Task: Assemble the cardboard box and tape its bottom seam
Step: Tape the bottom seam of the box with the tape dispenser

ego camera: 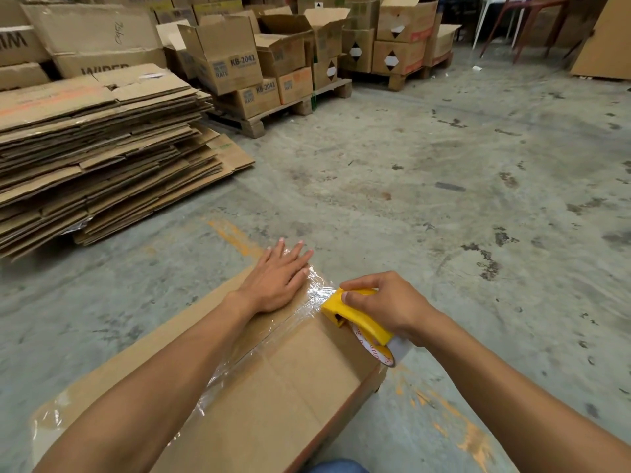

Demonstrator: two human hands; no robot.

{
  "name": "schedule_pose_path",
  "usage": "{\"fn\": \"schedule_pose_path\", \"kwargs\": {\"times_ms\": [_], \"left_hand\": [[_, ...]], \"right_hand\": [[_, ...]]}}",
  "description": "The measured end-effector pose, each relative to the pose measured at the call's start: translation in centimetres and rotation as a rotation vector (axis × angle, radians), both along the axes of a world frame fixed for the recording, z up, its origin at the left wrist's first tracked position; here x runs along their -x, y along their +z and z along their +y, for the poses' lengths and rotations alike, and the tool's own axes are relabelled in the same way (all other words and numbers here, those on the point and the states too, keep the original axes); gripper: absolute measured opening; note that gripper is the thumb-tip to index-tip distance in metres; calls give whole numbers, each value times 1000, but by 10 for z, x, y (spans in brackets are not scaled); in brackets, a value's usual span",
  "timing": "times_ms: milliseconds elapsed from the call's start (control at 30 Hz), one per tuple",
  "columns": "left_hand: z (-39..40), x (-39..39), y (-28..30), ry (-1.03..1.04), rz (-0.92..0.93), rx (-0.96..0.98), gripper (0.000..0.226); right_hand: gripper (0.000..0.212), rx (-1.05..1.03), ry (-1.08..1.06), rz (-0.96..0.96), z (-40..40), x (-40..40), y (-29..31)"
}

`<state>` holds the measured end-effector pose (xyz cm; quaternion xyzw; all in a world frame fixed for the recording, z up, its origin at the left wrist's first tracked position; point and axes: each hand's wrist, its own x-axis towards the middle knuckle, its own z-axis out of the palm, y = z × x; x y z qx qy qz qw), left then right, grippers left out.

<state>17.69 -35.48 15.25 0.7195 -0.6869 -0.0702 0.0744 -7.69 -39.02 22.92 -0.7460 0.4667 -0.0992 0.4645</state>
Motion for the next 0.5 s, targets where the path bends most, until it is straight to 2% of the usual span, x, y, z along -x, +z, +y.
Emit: {"fn": "schedule_pose_path", "kwargs": {"times_ms": [200,400,500], "left_hand": [[17,35,-3,-256,-81,5,54],[18,33,-6,-231,-61,0,52],[18,33,-4,-238,-85,-14,52]], "right_hand": [[28,3,3,8,1,-1,3],[30,24,38,35,2,-3,8],[29,27,72,90,13,21,16]]}}
